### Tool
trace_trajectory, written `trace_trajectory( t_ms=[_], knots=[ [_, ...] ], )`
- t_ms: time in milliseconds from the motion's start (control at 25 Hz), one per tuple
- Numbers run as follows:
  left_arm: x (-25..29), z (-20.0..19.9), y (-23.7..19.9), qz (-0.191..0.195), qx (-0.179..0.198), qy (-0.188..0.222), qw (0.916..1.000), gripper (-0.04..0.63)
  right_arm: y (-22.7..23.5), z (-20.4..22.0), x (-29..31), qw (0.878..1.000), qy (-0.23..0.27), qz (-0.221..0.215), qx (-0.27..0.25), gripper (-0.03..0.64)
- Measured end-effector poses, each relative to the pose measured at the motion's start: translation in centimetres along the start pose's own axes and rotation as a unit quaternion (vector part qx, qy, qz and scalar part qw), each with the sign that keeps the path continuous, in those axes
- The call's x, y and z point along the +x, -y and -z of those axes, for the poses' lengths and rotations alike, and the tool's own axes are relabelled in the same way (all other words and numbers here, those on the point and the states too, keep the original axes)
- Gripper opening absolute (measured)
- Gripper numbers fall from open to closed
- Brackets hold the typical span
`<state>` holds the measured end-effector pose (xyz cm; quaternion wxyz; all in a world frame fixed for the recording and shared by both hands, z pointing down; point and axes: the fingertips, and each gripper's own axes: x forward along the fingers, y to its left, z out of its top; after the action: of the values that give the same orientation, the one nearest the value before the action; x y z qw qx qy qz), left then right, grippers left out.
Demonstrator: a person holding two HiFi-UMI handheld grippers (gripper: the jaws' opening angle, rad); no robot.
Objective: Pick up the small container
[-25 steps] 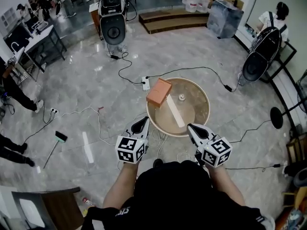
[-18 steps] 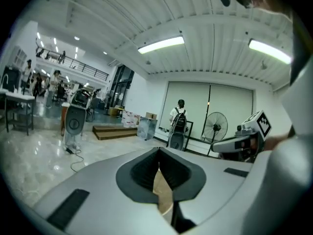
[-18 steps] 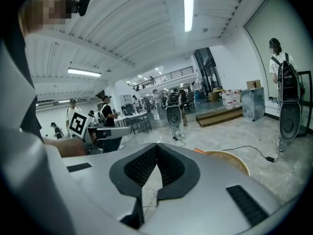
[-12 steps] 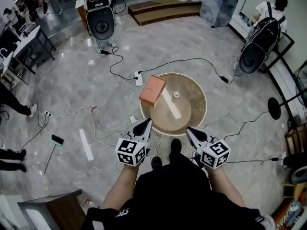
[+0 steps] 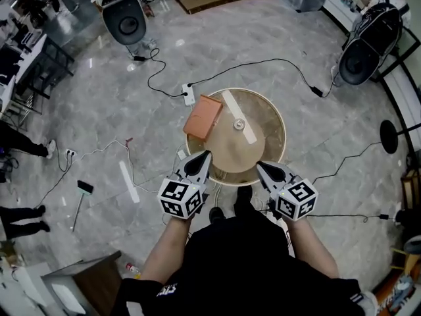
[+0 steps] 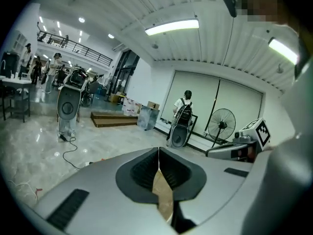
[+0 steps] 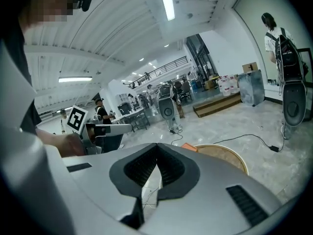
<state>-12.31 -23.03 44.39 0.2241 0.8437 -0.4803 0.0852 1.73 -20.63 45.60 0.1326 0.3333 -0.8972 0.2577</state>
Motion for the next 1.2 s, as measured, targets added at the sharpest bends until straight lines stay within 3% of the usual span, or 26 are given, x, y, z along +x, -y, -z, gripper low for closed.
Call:
trace_trajectory(
  t_ms=[200,440,560,680,840,1040,1200],
  knots=[
    [6.6,-0.3,2.6,-0.006,0.069,-0.038,0.9969,0.017,6.5,-1.7,0.6,1.0,-0.003,-0.017,-0.001,0.015],
    [11.0,0.2,3.1,-0.028,0.103,-0.064,0.9923,0.012,10.0,-1.4,2.2,0.999,-0.011,-0.047,0.013,0.015],
    [12.2,0.4,2.5,-0.034,0.099,-0.055,0.993,0.014,11.3,0.1,3.0,0.998,-0.017,-0.05,0.032,0.015],
    [13.7,1.3,1.0,-0.044,0.071,-0.055,0.995,0.014,12.5,1.6,4.0,0.997,-0.025,-0.051,0.042,0.015],
    [16.1,4.1,-0.9,-0.024,0.05,-0.069,0.9961,0.014,14.7,4.2,6.0,0.997,-0.044,-0.041,0.049,0.015],
    [20.9,9.1,-4.0,0.004,0.078,-0.1,0.9919,0.015,18.3,7.9,10.7,0.995,-0.069,-0.026,0.074,0.015],
    [25.7,13.0,-6.4,0.019,0.086,-0.096,0.9915,0.031,20.7,10.6,14.4,0.993,-0.081,-0.023,0.083,0.015]
  ],
)
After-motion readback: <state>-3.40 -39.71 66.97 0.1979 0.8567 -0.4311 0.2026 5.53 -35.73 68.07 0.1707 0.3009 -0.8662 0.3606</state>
